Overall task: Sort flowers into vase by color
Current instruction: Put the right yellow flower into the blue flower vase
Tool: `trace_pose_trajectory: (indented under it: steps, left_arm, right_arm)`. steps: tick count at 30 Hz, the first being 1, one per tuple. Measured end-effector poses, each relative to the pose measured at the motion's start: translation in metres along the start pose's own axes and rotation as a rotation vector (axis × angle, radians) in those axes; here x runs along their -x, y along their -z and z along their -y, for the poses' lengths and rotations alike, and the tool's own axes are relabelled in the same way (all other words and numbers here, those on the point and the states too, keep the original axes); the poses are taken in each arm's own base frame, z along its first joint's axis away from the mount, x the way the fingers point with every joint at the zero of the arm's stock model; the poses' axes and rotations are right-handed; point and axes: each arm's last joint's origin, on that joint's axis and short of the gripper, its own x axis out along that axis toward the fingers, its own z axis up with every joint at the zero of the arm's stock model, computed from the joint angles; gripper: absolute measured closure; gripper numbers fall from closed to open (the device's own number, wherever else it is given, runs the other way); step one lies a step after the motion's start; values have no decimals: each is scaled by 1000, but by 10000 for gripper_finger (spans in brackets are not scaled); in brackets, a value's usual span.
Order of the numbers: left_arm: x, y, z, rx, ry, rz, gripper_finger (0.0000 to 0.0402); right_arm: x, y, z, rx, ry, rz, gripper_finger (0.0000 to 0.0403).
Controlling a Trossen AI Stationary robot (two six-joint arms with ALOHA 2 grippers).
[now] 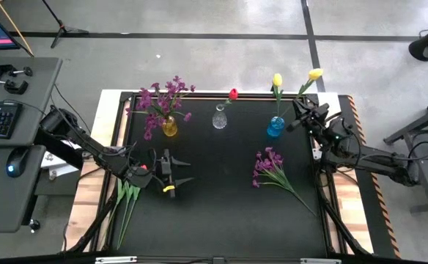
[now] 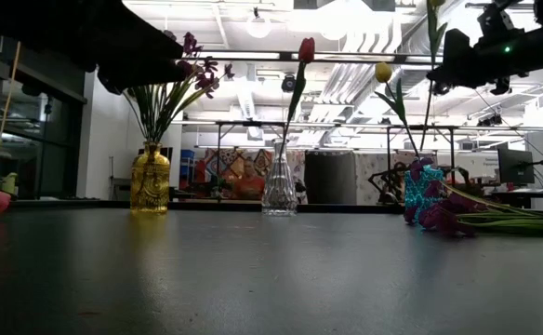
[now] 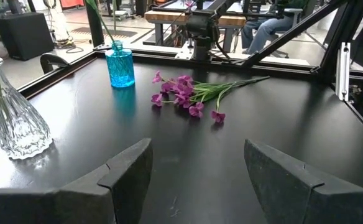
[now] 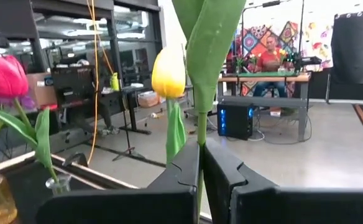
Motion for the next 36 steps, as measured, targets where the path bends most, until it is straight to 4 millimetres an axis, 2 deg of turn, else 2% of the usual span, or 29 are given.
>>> trace_pose_trajectory:
  steps: [16,26,30,36]
  left_arm:
    - [0,0,0,0,0,-1,161]
    - [0,0,0,1,0,-1,161]
    - [0,0,0,21,0,-1,161]
    - [0,0,0,36,0,-1,161]
  right_arm:
    - [-11,14,-6,49,31,-99,403]
    - [-10,20,-8,-31,-32,-155,398]
    - [-9,26,-7,-34,-29,-218,359]
    - [-7,33,-7,-63,-21,-280,252]
